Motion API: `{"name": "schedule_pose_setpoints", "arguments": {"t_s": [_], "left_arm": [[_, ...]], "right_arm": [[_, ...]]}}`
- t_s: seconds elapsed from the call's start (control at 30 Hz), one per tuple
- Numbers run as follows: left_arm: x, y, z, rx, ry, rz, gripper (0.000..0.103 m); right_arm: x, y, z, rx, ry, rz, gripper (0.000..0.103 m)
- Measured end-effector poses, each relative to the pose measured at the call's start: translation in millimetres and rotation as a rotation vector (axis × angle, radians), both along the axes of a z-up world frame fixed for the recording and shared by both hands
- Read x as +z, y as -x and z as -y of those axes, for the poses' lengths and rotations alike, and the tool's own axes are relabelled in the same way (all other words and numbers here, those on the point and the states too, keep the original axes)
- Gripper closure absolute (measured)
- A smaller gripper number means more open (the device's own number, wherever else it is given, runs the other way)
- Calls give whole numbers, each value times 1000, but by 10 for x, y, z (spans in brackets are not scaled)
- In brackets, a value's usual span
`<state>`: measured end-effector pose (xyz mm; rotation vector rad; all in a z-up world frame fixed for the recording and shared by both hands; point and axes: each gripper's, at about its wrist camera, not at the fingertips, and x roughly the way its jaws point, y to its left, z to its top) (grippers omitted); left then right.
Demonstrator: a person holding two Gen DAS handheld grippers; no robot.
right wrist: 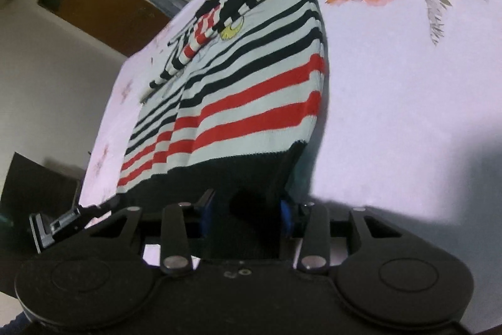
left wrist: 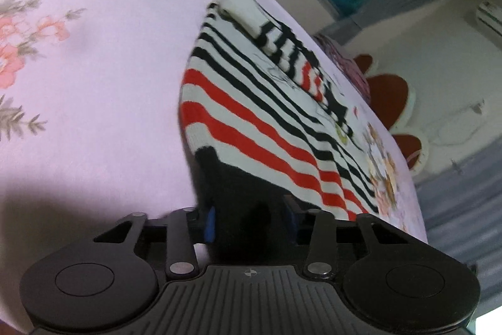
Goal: Fold small clothes
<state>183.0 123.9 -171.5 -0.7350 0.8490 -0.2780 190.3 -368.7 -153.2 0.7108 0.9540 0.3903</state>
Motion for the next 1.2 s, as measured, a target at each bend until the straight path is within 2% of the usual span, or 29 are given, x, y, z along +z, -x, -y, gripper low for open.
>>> {"name": "schedule_pose_setpoints", "arguments": {"t_s": [0.07,0.1,0.13,0.2,0.27,0.33,0.37,0.4,0.47,0.57,0.63,0.73,0.8,1.0,1.07,1.2], "left_arm": [[12,-35,31,5,-36,-10,80],[36,-63,62,3,-77,-18,94],[43,-71,60,6,-92,-23,96],[128,-5,21,39,-73,33,96],[242,78,17,70,-105,89,96],[168,39,23,75,-182,33,96],[84,1,17,71,-197,-6,96],[76,2,-11,86,-170,1,96],[143,-33,-21,100,-150,6,96],[362,-93,-32,103,-97,103,96],[533,-247,-73,114,-64,157,96],[755,-616,-127,127,38,231,96],[892,-931,-131,132,61,261,96],[1167,-1957,-17,112,14,288,96],[1169,-2292,-8,105,8,266,96],[1023,-2913,22,82,-58,184,96]], "right_arm": [[-30,-19,12,-7,-22,-12,73],[-31,-27,5,0,-12,-11,94],[-16,-28,-1,7,2,-1,97],[80,6,32,-8,8,44,97],[232,78,106,-25,-16,116,97],[261,69,119,-22,28,129,97],[208,18,96,-1,74,96,97],[128,-55,67,16,114,48,97],[125,-118,52,24,126,46,97],[424,-196,88,-13,82,146,97],[679,-337,100,-23,97,218,97],[986,-666,143,-39,102,291,97],[1141,-961,161,-58,101,325,97],[1393,-1900,234,-116,93,344,97],[1372,-2237,262,-139,83,311,97],[1152,-2771,298,-169,65,235,97]]}}
